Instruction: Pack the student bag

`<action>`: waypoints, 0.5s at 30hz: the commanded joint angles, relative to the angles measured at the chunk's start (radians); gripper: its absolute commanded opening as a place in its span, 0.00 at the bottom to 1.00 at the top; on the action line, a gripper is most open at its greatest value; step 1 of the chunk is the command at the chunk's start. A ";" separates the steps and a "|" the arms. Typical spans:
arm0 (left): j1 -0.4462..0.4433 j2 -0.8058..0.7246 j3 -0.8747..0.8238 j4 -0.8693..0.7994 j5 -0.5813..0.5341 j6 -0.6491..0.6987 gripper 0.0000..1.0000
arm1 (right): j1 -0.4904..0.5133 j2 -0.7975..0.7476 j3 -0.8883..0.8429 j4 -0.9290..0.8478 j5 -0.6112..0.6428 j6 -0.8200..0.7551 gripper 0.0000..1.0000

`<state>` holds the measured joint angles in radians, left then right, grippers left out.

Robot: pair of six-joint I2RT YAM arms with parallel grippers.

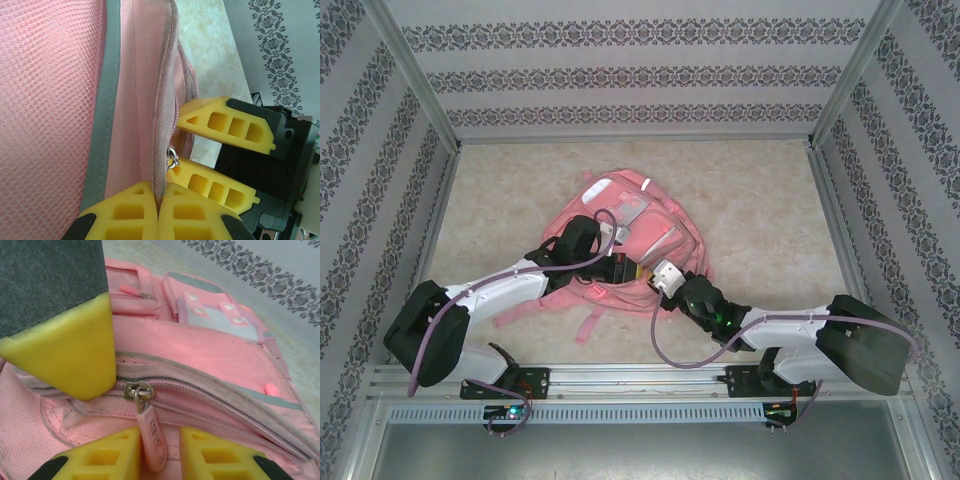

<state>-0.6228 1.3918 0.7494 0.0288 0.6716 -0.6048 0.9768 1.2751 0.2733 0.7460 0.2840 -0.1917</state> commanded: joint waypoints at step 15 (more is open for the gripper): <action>-0.023 -0.152 0.009 -0.188 -0.060 0.411 0.00 | -0.053 -0.040 0.063 -0.228 -0.250 0.147 0.00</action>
<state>-0.6277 1.3022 0.7357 -0.0883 0.6033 -0.3614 0.9562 1.2736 0.3134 0.6819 0.1131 -0.1158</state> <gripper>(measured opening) 0.053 0.045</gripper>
